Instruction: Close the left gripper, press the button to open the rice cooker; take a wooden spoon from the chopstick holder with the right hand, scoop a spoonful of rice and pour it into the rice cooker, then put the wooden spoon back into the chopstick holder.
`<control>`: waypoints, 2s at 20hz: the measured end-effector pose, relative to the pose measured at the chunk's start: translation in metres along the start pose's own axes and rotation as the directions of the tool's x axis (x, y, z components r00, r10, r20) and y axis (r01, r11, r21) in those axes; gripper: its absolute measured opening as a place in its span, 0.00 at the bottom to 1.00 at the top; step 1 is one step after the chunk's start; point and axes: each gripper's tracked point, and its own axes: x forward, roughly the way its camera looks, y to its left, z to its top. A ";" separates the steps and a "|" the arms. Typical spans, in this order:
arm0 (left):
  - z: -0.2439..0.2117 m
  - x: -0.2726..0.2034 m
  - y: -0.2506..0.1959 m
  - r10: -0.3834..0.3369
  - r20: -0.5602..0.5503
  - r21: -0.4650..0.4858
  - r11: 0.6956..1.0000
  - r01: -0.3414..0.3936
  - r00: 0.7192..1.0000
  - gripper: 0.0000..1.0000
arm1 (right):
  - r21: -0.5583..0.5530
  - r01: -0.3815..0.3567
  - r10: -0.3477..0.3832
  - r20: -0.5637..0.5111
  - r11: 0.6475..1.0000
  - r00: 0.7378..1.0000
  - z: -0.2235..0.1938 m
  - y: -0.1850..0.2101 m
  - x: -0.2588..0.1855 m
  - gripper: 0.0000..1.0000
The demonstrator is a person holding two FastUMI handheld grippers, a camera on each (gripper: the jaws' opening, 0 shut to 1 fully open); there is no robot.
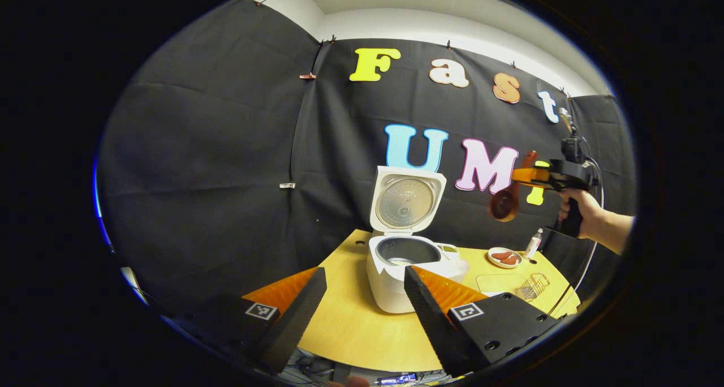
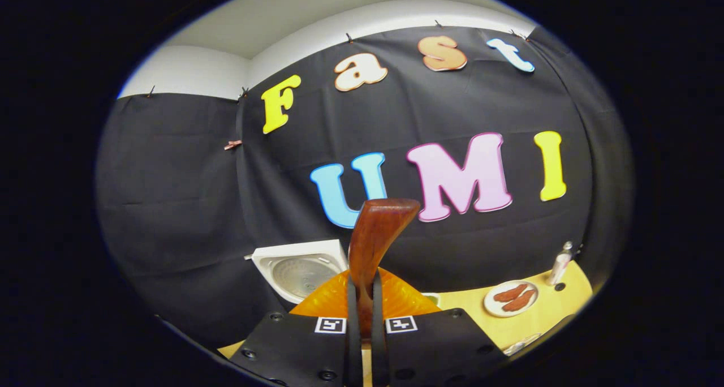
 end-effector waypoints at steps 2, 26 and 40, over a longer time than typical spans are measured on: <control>0.006 0.003 -0.010 -0.004 0.008 0.013 1.000 0.004 1.000 0.96 | -0.010 0.033 -0.033 0.008 0.999 0.999 0.006 -0.033 -0.021 0.11; 0.014 0.006 -0.112 0.024 -0.054 0.087 0.996 -0.019 0.998 0.95 | 0.121 0.384 -0.348 -0.243 0.915 0.905 -0.171 -0.331 -0.102 0.11; 0.015 -0.011 -0.094 0.065 -0.062 0.096 0.994 -0.059 0.996 0.95 | 0.141 0.503 -0.426 -0.369 0.853 0.826 -0.245 -0.333 -0.110 0.14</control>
